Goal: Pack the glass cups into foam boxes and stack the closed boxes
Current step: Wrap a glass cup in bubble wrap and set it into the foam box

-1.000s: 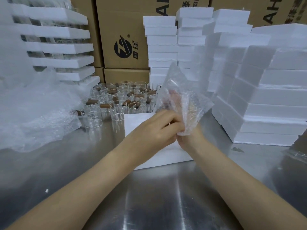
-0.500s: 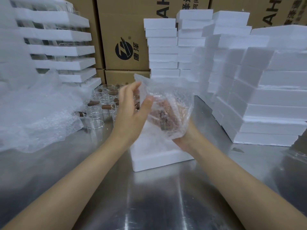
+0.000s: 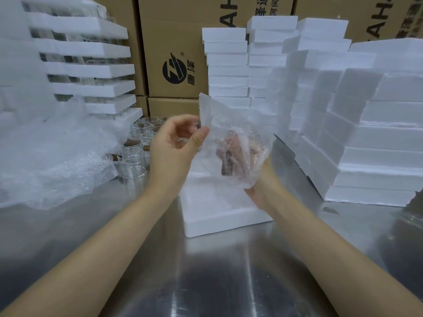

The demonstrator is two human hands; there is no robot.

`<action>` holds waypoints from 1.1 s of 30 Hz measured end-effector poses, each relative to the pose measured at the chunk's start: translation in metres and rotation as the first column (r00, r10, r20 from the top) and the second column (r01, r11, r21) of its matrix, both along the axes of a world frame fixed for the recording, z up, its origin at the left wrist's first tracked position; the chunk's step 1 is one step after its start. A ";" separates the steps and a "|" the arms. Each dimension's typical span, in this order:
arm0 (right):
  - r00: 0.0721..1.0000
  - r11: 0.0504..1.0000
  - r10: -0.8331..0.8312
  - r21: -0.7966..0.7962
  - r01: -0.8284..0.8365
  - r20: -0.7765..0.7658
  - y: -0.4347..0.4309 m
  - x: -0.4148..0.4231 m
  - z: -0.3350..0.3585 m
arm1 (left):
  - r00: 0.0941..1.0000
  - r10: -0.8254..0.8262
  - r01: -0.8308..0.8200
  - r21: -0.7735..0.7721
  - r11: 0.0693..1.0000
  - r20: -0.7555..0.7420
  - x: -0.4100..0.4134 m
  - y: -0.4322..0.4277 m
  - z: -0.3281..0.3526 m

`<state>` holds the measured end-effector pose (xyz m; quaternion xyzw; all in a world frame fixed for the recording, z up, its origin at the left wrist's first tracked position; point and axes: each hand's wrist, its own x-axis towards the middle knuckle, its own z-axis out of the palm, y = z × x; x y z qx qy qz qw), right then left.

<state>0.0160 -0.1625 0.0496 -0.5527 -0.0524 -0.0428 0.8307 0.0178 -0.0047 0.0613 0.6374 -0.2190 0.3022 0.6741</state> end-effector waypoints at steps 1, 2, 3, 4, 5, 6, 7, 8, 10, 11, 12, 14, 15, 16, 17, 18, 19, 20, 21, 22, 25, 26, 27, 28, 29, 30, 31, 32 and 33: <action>0.993 0.995 0.095 0.021 -0.094 -0.063 0.002 -0.005 0.005 | 0.998 0.042 -0.041 0.009 0.999 -0.039 0.003 0.002 0.000; 0.984 0.983 0.176 -0.038 -0.177 -0.034 0.011 -0.015 0.012 | 0.993 0.039 -0.032 0.062 0.998 -0.115 0.005 0.004 0.001; 0.976 0.976 0.218 -0.024 -0.218 -0.019 0.011 -0.023 0.012 | 0.980 -0.022 0.044 0.108 0.993 -0.198 0.007 0.006 0.002; 0.989 0.989 0.144 -0.043 -0.143 0.021 0.011 -0.023 0.013 | 0.957 -0.121 0.160 0.134 0.978 -0.264 0.008 0.008 0.000; 0.985 0.982 0.147 -0.132 -0.135 0.086 0.013 -0.011 0.004 | 0.930 -0.206 0.259 0.144 0.955 -0.306 0.009 0.008 -0.001; 0.983 0.984 0.180 0.003 -0.180 -0.046 0.008 -0.007 -0.001 | 0.914 -0.254 0.310 0.142 0.940 -0.317 0.009 0.007 -0.003; 0.993 0.993 0.114 0.014 -0.114 -0.006 0.003 -0.002 -0.004 | 0.914 -0.273 0.321 0.124 0.939 -0.300 0.006 0.004 -0.004; 0.991 0.992 0.128 -0.003 -0.128 0.040 0.002 0.000 -0.003 | 0.922 -0.271 0.307 0.098 0.947 -0.276 0.004 0.002 -0.004; 0.992 0.995 0.065 -0.086 -0.056 0.109 -0.001 0.006 -0.005 | 0.942 -0.233 0.257 0.072 0.964 -0.244 0.005 -0.002 -0.009; 0.993 0.996 0.007 -0.089 0.003 0.116 0.000 0.007 -0.005 | 0.954 -0.193 0.215 0.077 0.974 -0.229 0.004 -0.005 -0.011; 0.993 0.995 -0.040 -0.092 0.050 0.111 0.002 0.007 -0.006 | 0.968 -0.132 0.155 0.094 0.984 -0.215 0.002 -0.006 -0.013; 0.982 0.990 -0.057 -0.120 0.080 0.182 0.003 0.006 -0.008 | 0.985 0.011 0.015 0.147 0.989 -0.170 -0.002 -0.009 -0.015; 0.970 0.983 -0.065 -0.151 0.102 0.233 0.003 0.006 -0.007 | 0.990 0.066 -0.042 0.189 0.981 -0.121 -0.003 -0.009 -0.015; 0.960 0.976 -0.083 -0.174 0.133 0.268 0.002 0.005 -0.006 | 0.991 0.118 -0.101 0.243 0.965 -0.057 -0.004 -0.008 -0.014; 0.958 0.972 -0.108 -0.174 0.158 0.264 -0.001 0.007 -0.007 | 0.987 0.158 -0.153 0.285 0.946 0.004 -0.004 -0.008 -0.012; 0.965 0.976 -0.126 -0.146 0.162 0.231 -0.004 0.009 -0.006 | 0.982 0.186 -0.191 0.288 0.938 0.043 -0.004 -0.007 -0.010; 0.976 0.982 -0.136 -0.110 0.156 0.172 -0.004 0.010 -0.004 | 0.978 0.202 -0.207 0.248 0.946 0.047 -0.003 -0.005 -0.008; 0.984 0.984 -0.144 -0.087 0.153 0.103 -0.005 0.011 -0.003 | 0.980 0.200 -0.200 0.190 0.961 0.020 -0.001 -0.004 -0.006; 0.989 0.987 -0.137 -0.081 0.140 0.051 -0.005 0.012 -0.003 | 0.984 0.178 -0.172 0.151 0.973 -0.025 0.001 -0.001 -0.005; 0.992 0.988 -0.122 -0.094 0.125 0.034 -0.004 0.013 -0.003 | 0.988 0.128 -0.114 0.151 0.982 -0.083 0.003 0.001 -0.003; 0.997 0.985 -0.068 -0.155 0.074 0.041 0.002 0.011 -0.006 | 0.965 -0.089 0.152 0.247 0.957 -0.246 0.007 0.007 -0.002; 0.999 0.986 -0.045 -0.157 0.048 0.025 0.003 0.009 -0.006 | 0.954 -0.135 0.207 0.263 0.942 -0.267 0.007 0.007 -0.003; 1.000 0.989 -0.024 -0.146 0.024 0.005 0.003 0.008 -0.006 | 0.951 -0.148 0.222 0.266 0.938 -0.272 0.007 0.006 -0.004; 1.000 0.987 -0.016 -0.161 0.017 0.005 0.002 0.007 -0.005 | 0.954 -0.141 0.210 0.254 0.944 -0.263 0.007 0.005 -0.005; 1.000 0.981 0.001 -0.195 0.004 0.028 0.000 0.007 -0.003 | 0.960 -0.135 0.192 0.225 0.955 -0.246 0.007 0.004 -0.006; 0.998 0.973 0.035 -0.232 -0.021 0.058 -0.002 0.006 0.001 | 0.963 -0.135 0.180 0.182 0.967 -0.232 0.007 0.003 -0.007; 0.994 0.965 0.045 -0.262 -0.016 0.104 -0.005 0.005 0.006 | 0.962 -0.142 0.176 0.129 0.976 -0.234 0.009 0.003 -0.007; 0.989 0.974 0.073 -0.224 -0.043 0.128 -0.009 0.004 0.011 | 0.955 -0.159 0.183 0.074 0.980 -0.251 0.010 0.004 -0.007; 0.982 0.987 0.110 -0.133 -0.089 0.156 -0.015 0.004 0.013 | 0.946 -0.176 0.193 0.036 0.981 -0.272 0.011 0.004 -0.007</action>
